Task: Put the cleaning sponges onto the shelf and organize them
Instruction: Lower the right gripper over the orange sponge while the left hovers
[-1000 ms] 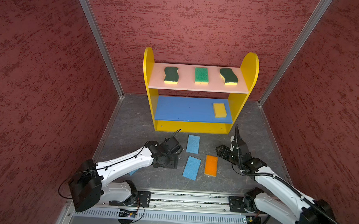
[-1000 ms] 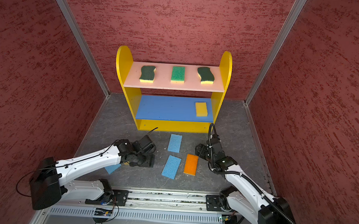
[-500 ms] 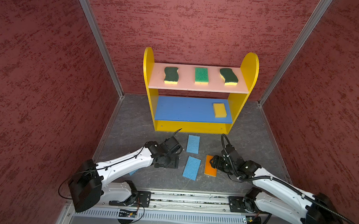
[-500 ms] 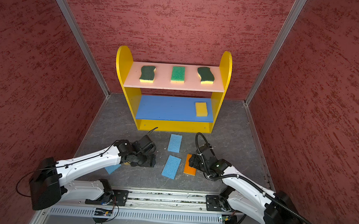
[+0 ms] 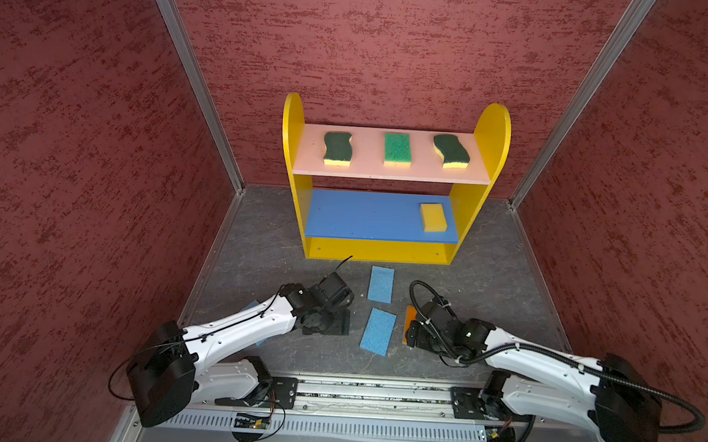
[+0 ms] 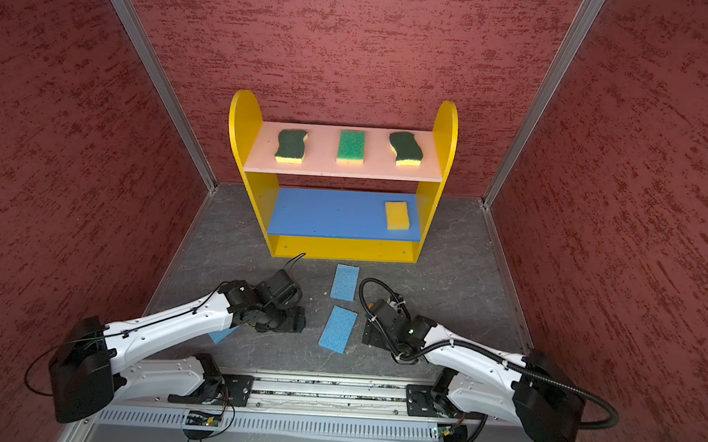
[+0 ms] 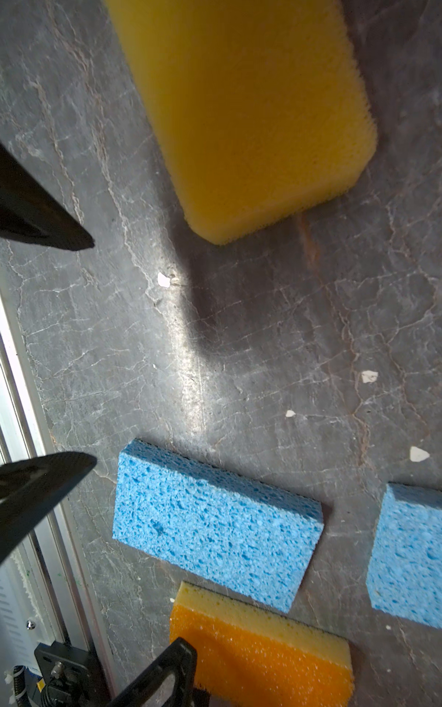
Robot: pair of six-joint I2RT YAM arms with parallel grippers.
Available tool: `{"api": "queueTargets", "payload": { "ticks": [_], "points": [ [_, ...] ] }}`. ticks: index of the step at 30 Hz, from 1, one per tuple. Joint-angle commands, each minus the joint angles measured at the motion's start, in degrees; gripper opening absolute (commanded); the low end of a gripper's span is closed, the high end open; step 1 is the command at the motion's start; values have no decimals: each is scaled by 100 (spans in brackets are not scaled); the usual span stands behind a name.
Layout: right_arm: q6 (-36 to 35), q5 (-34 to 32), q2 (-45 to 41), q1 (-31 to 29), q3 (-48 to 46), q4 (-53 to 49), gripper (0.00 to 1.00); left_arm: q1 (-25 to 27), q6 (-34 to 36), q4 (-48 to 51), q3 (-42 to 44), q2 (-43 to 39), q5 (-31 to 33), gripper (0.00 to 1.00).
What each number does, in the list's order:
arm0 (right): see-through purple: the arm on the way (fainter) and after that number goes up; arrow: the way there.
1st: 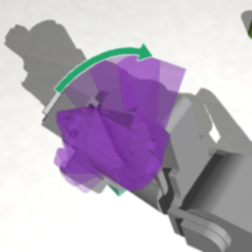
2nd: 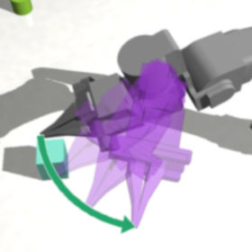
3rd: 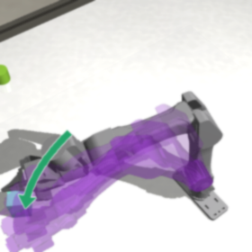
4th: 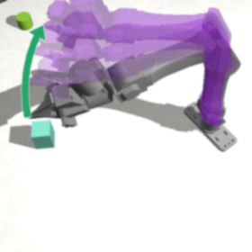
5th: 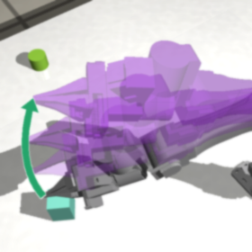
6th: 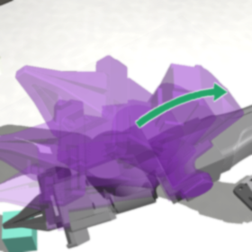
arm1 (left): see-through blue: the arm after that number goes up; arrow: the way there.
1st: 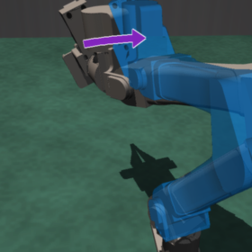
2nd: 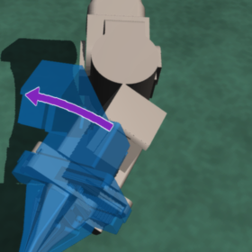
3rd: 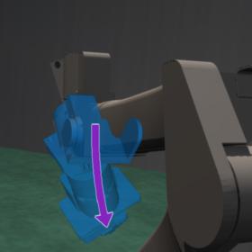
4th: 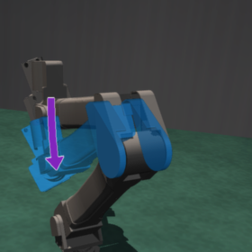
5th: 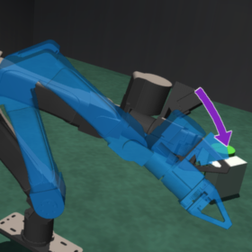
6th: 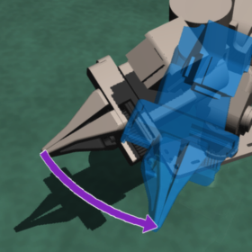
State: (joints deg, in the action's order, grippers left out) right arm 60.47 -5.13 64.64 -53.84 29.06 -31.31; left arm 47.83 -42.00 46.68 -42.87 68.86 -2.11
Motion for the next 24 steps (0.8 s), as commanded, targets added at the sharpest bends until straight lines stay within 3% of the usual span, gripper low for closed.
{"api": "queueTargets", "payload": {
  "ticks": [1,17,24],
  "points": [
    [224,-276,148,-103,244,-84,90,-34,-84,-132,68,-114,-67,83],
    [127,-301,1576,-229,913,-584,89,-146,-119,-304,296,-292,-132,84],
    [183,-274,1741,-258,926,-663,86,-199,-147,-380,435,-389,-149,84]
  ]
}}
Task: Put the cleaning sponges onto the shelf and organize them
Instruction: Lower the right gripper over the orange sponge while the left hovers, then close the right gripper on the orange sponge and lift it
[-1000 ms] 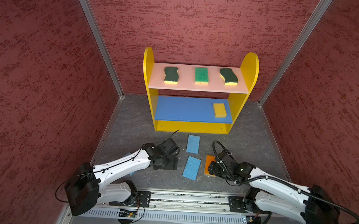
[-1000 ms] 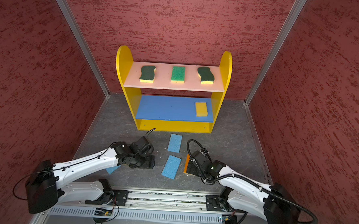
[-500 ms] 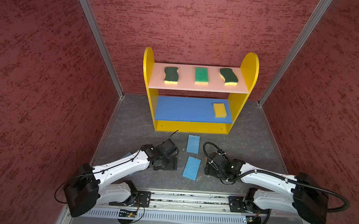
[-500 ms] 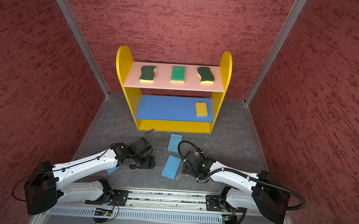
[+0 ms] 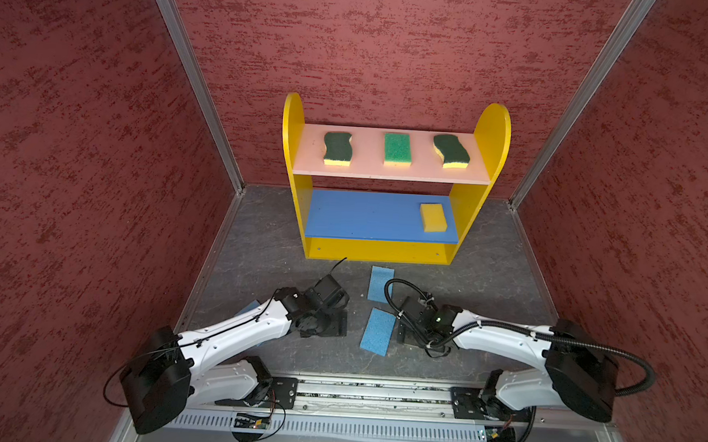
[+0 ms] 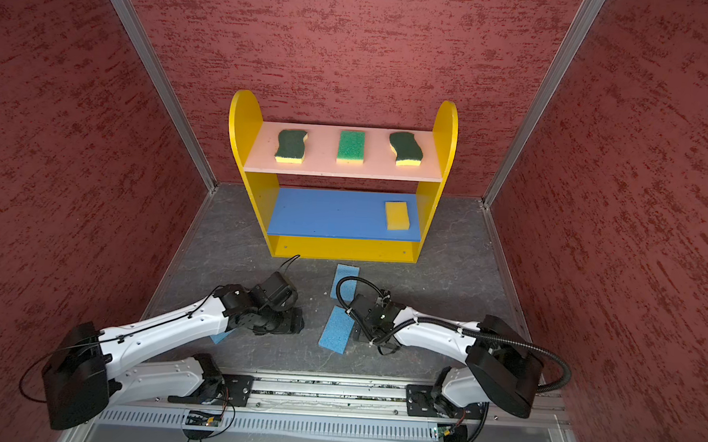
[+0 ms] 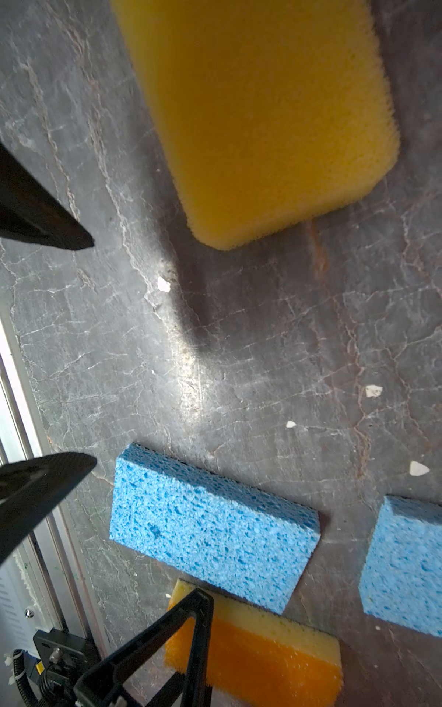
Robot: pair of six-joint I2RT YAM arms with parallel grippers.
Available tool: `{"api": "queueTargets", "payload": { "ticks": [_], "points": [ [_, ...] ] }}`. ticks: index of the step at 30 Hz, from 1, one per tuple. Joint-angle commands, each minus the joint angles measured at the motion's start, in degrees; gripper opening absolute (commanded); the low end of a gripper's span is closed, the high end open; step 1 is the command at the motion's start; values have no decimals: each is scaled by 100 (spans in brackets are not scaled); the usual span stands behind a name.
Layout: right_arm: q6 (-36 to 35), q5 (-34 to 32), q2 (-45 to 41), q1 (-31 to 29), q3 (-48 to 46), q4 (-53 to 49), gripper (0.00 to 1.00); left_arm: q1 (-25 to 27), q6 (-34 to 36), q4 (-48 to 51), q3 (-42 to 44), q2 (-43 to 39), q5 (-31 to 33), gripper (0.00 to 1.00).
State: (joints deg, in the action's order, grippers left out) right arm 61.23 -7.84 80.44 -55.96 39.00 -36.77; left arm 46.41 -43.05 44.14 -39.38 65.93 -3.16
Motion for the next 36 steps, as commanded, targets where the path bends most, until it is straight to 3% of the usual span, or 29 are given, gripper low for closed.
{"api": "queueTargets", "payload": {
  "ticks": [1,10,23,30,36],
  "points": [
    [107,-4,194,-46,-73,-128,84,-67,-51,-147,103,-106,-52,84],
    [-51,70,584,-80,-54,-39,63,-134,-112,-211,141,-220,-20,84],
    [-921,-1115,-212,-73,1165,-1058,63,-453,-20,-123,-16,-357,41,84],
    [-1833,-1529,-562,-57,1687,-386,64,-689,122,-97,-245,-453,108,84],
    [-2574,-1596,-274,75,2255,121,65,-965,172,-343,-391,-690,35,84]
  ]
}}
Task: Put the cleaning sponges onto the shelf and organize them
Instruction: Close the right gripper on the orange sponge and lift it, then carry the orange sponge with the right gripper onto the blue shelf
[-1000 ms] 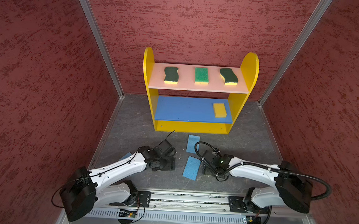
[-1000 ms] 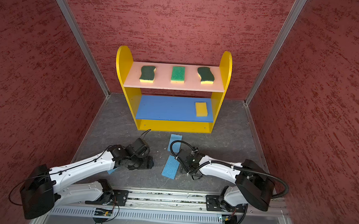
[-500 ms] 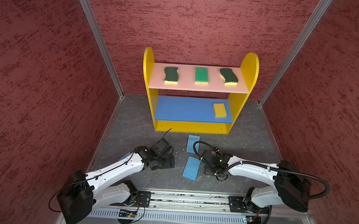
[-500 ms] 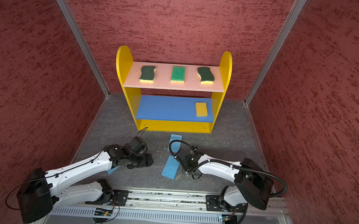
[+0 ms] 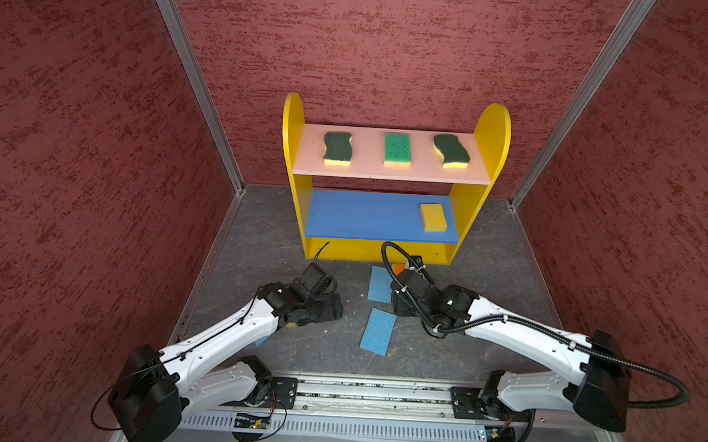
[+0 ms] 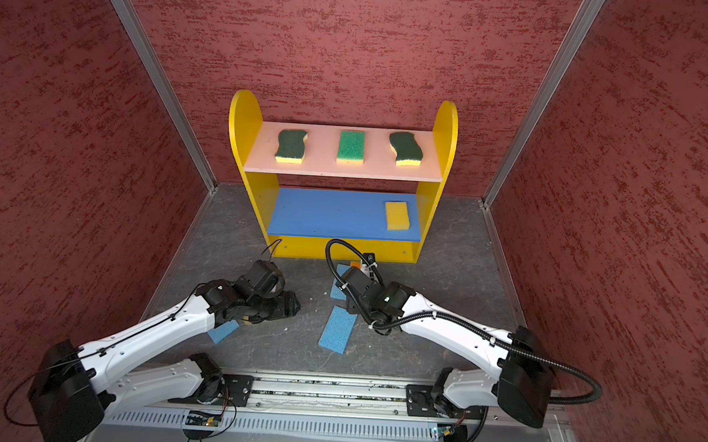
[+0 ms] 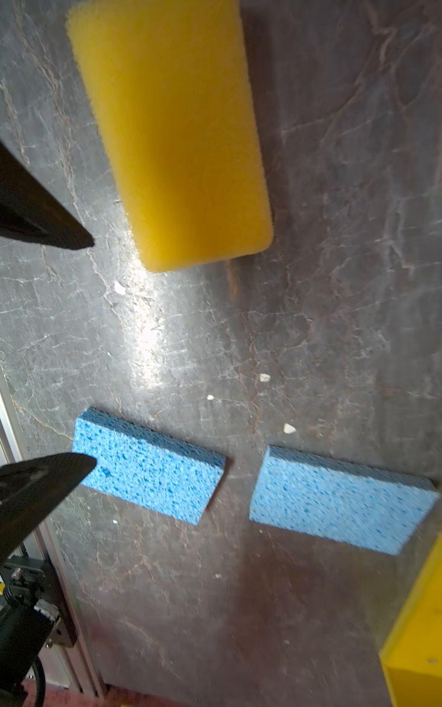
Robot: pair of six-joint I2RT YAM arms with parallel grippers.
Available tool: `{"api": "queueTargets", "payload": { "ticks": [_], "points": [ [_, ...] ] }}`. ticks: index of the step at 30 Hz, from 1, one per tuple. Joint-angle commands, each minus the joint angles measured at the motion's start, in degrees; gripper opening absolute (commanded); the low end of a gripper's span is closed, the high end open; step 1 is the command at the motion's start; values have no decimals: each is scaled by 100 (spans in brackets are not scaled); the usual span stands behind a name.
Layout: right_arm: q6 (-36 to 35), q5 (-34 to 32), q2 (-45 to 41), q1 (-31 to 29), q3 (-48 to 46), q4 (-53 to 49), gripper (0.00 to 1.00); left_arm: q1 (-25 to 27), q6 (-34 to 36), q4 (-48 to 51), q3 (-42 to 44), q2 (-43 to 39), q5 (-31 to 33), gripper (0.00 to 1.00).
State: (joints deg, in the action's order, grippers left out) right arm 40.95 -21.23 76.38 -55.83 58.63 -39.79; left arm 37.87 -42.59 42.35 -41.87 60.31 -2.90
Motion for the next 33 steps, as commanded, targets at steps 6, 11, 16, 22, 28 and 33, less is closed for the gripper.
{"api": "queueTargets", "payload": {
  "ticks": [6,11,16,22,28,33],
  "points": [
    [-1113,-285,613,376,779,955,64,-366,221,-234,-191,-158,-9,84],
    [-1374,-378,900,730,945,1593,64,-455,216,-397,-140,-168,-9,84],
    [-1837,-404,1129,978,1189,2126,64,-598,372,-407,-153,-86,-78,84],
    [-1959,-348,1474,1287,1486,2465,64,-820,497,-449,-133,-20,-166,84],
    [-2010,-328,1809,1433,1736,2654,64,-970,598,-454,-139,-11,-219,84],
    [-2095,-373,2020,1535,1853,2703,64,-1074,665,-447,-146,-11,-264,84]
  ]
}}
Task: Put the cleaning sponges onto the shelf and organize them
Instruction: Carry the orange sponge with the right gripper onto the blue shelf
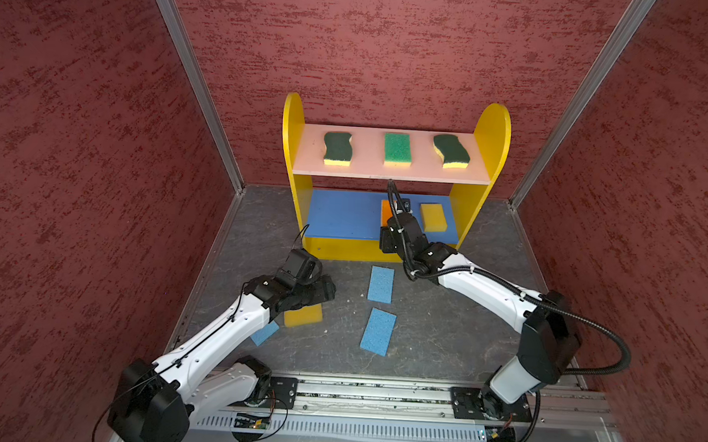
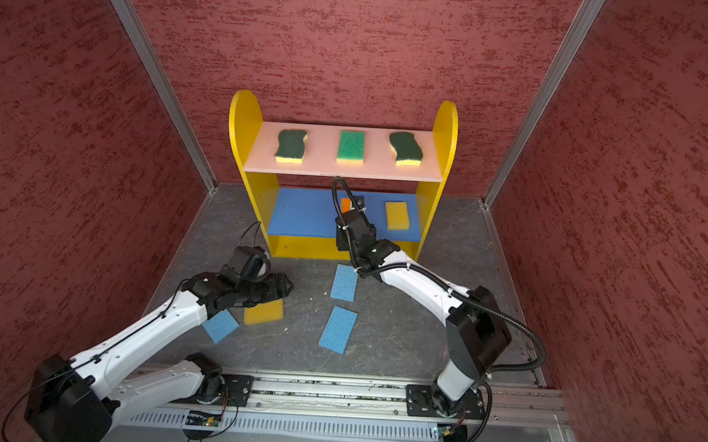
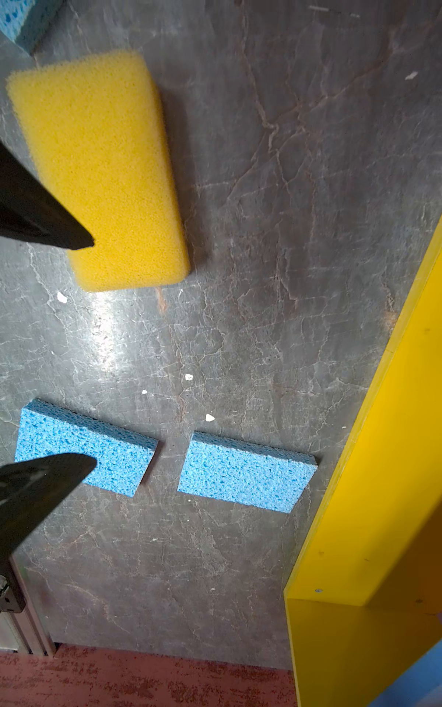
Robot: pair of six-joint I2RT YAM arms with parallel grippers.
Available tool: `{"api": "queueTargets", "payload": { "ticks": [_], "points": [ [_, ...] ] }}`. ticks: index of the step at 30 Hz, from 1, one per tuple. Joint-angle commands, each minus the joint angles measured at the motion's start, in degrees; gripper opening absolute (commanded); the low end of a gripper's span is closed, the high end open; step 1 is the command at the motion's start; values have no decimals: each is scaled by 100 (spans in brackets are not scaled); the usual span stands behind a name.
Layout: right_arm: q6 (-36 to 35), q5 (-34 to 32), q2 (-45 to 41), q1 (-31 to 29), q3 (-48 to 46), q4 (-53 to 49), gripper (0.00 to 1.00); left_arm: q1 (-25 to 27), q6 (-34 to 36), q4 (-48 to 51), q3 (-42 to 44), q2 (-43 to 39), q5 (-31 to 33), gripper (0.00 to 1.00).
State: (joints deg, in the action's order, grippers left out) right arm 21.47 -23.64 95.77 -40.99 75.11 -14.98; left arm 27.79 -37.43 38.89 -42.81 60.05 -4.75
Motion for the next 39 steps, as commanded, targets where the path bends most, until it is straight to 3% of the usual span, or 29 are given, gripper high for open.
{"api": "queueTargets", "payload": {
  "ticks": [1,16,39],
  "points": [
    [-184,-140,115,56,214,244,64,-72,157,-99,-50,15,-83,84],
    [-547,-239,439,187,134,702,64,-142,168,-40,-117,46,-123,84],
    [-497,-304,898,267,520,784,64,-151,166,-142,-123,199,-167,84]
  ]
}}
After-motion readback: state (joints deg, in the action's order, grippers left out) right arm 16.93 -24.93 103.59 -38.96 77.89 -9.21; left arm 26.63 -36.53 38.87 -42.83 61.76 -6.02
